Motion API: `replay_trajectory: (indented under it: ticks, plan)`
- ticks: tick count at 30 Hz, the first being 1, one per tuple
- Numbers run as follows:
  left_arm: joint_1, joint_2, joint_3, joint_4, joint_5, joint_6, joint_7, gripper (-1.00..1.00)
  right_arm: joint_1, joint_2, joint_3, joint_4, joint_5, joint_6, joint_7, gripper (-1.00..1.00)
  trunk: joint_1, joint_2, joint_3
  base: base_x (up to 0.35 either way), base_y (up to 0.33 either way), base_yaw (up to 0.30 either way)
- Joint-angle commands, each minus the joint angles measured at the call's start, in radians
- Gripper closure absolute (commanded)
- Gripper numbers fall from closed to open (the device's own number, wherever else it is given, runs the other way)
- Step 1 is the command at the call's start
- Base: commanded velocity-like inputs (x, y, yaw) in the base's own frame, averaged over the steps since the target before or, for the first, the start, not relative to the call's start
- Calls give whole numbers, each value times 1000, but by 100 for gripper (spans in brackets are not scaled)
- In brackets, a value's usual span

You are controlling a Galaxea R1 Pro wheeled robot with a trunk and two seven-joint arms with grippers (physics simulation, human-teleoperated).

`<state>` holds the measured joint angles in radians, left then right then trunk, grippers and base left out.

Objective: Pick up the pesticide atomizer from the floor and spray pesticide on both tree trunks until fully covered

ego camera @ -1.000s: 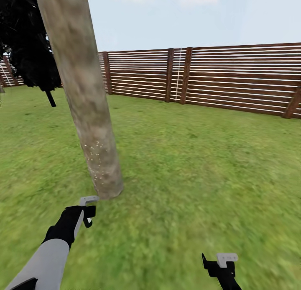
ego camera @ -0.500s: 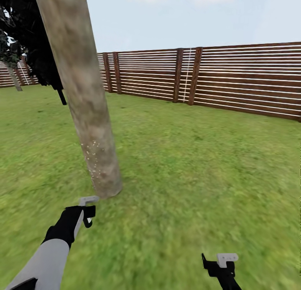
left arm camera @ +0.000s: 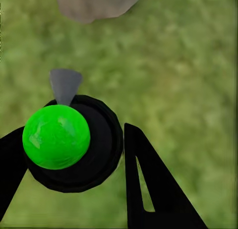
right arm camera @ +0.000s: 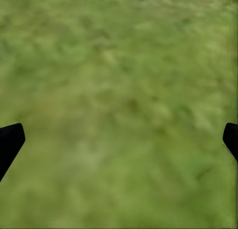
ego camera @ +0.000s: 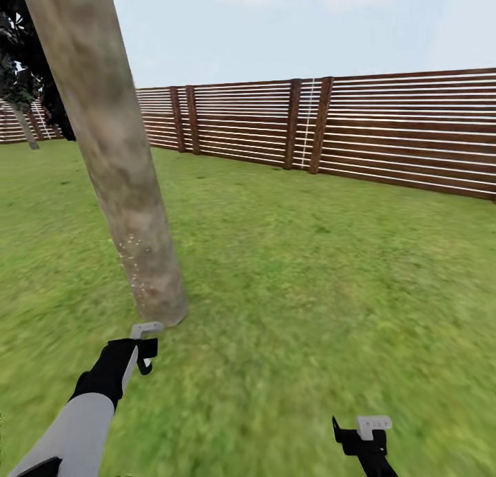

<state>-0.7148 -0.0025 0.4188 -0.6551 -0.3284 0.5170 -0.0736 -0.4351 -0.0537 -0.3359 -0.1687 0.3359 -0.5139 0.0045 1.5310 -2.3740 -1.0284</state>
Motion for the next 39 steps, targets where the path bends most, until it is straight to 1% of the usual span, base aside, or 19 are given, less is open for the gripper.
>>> replay_trajectory:
  ticks: [1, 10, 20, 31, 39]
  plan:
    - [0, 0, 0, 0, 0, 0, 0, 100, 0, 0, 0, 0, 0, 0, 0, -100, 0, 0, 0, 91, -276, 254]
    - [0, 1, 0, 0, -1, 0, 0, 100, 1, 0, 0, 0, 0, 0, -1, -100, 0, 0, 0, 90, -276, 268]
    - [0, 1, 2, -1, -3, 1, 0, 100, 0, 0, 0, 0, 0, 0, -1, -100, 0, 0, 0, 94, -276, 29]
    - [0, 3, 4, -1, -3, 2, 0, 100, 0, 0, 0, 0, -1, 0, -1, -100, 0, 0, 0, 177, -244, 241]
    - [0, 6, 6, -1, -2, 2, 0, 100, 0, 0, 0, 0, -2, 0, -1, -100, 0, 0, 0, 236, -195, 26]
